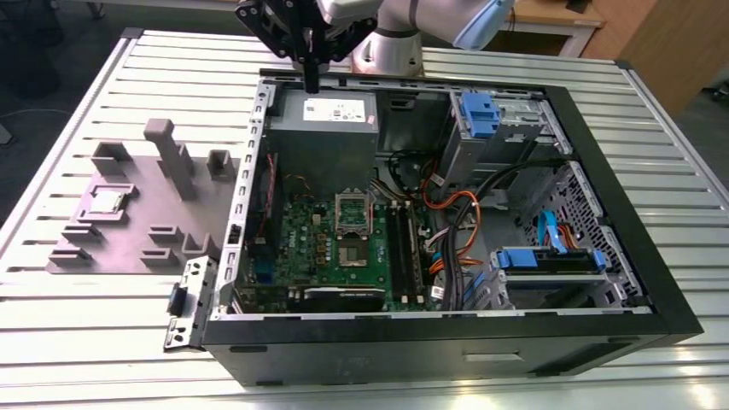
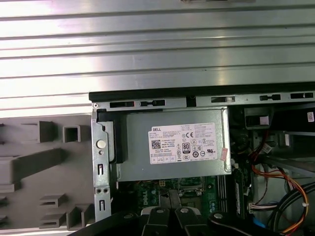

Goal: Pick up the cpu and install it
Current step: 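Reach for the cpu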

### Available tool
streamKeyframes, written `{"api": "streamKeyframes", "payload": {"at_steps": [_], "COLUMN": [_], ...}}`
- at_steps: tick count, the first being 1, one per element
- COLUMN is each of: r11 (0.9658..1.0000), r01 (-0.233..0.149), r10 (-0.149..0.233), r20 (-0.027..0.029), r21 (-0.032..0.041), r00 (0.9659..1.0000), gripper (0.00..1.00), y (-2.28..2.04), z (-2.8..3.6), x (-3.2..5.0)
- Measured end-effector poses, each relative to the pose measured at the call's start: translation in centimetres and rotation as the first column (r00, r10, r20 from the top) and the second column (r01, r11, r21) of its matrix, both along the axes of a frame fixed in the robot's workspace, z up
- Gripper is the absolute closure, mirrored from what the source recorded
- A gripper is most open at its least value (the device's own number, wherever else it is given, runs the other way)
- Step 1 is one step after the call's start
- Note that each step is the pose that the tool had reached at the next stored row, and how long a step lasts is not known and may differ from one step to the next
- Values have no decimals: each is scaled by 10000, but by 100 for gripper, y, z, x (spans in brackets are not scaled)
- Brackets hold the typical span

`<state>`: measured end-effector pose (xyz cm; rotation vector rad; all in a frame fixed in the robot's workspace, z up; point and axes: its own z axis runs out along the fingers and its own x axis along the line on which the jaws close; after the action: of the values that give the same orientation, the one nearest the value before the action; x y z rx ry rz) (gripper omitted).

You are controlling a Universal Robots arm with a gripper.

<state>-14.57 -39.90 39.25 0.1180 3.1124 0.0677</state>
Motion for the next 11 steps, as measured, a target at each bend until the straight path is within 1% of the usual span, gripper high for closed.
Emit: {"api": "streamKeyframes", "payload": {"at_steps": [11], "r11": [10000], "r01": [0], "r10": [0], "r20": [-1], "r21": [0], "r00": [10000], "gripper": [89], "y": [0], "z": [0], "x": [-34]}}
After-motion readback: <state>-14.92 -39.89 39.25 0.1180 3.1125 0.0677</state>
